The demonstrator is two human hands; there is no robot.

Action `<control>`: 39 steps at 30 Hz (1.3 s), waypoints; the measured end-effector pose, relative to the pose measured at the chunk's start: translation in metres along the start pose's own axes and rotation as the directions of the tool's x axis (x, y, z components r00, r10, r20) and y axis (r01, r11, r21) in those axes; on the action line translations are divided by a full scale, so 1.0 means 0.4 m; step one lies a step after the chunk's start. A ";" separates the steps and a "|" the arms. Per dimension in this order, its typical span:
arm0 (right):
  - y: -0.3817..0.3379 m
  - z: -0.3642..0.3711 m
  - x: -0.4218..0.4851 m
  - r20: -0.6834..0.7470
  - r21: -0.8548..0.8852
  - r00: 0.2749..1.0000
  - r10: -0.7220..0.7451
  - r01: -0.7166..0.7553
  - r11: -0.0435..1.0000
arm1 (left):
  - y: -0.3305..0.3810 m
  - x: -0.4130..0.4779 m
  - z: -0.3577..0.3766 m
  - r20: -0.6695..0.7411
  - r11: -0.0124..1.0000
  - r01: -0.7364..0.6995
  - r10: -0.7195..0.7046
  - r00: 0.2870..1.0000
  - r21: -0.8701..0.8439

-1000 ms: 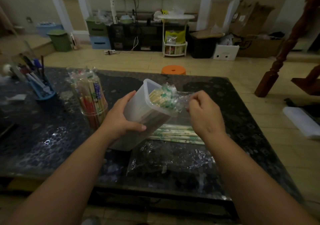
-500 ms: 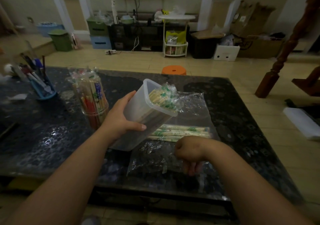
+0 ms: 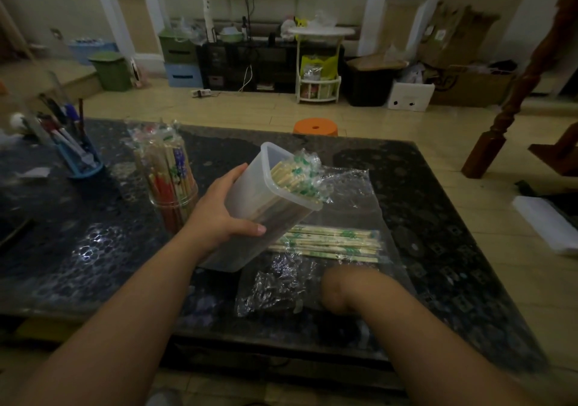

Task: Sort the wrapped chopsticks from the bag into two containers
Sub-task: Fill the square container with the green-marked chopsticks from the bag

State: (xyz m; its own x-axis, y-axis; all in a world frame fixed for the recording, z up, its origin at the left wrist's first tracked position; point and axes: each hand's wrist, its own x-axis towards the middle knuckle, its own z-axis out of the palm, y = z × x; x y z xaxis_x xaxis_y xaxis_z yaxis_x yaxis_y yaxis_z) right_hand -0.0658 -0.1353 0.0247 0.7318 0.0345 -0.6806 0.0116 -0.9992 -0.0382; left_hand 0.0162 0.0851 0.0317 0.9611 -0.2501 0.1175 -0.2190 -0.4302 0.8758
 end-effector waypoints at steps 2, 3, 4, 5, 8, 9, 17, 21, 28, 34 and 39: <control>-0.001 0.008 0.007 -0.012 -0.036 0.999 0.037 -0.037 0.999 | 0.002 0.000 0.000 -0.005 1.000 -0.001 0.001 1.000 0.003; 0.000 0.010 0.014 -0.020 -0.039 0.998 0.053 -0.054 0.998 | 0.004 0.000 0.000 -0.006 1.000 -0.002 0.002 1.000 0.003; 0.002 0.011 0.021 -0.028 -0.041 0.997 0.066 -0.067 0.997 | 0.005 0.000 -0.001 -0.005 1.000 -0.003 0.003 1.000 0.005; 0.004 0.011 0.027 -0.031 -0.042 0.996 0.078 -0.079 0.996 | 0.006 0.000 -0.001 -0.002 1.000 -0.004 0.004 1.000 0.009; 0.010 0.019 0.045 -0.008 -0.073 0.993 0.117 -0.117 0.990 | 0.005 -0.001 -0.002 0.002 1.000 -0.003 0.003 1.000 0.011; 0.012 0.024 0.049 0.001 -0.092 0.990 0.141 -0.141 0.986 | 0.004 -0.001 -0.002 0.002 1.000 -0.002 0.002 1.000 0.011; 0.046 0.067 0.067 -0.178 0.062 0.969 0.170 -0.162 0.985 | 0.007 -0.002 0.000 0.007 1.000 -0.005 0.005 1.000 0.018; 0.062 0.102 0.109 -0.496 0.122 0.863 0.101 -0.046 0.991 | 0.009 -0.005 0.001 0.012 1.000 -0.001 0.001 1.000 0.018; 0.076 0.106 0.147 -0.583 0.075 0.812 0.025 0.024 0.997 | 0.010 -0.003 -0.001 0.013 1.000 0.002 -0.002 1.000 0.015; 0.075 0.096 0.141 -0.626 0.057 0.780 0.006 0.038 0.998 | 0.009 -0.003 0.003 0.023 1.000 0.008 -0.008 1.000 0.000; 0.067 0.098 0.144 -0.637 0.098 0.770 -0.024 0.113 0.989 | 0.019 -0.007 0.003 0.028 1.000 0.007 -0.008 1.000 0.022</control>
State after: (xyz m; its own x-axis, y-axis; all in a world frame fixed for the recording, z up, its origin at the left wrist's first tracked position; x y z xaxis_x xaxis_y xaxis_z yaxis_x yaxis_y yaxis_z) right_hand -0.0501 -0.1592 -0.0444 0.9977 0.0382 -0.0568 0.0270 -0.9822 -0.1861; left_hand 0.0117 0.0814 0.0373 0.9577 -0.2707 0.0974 -0.2155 -0.4509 0.8661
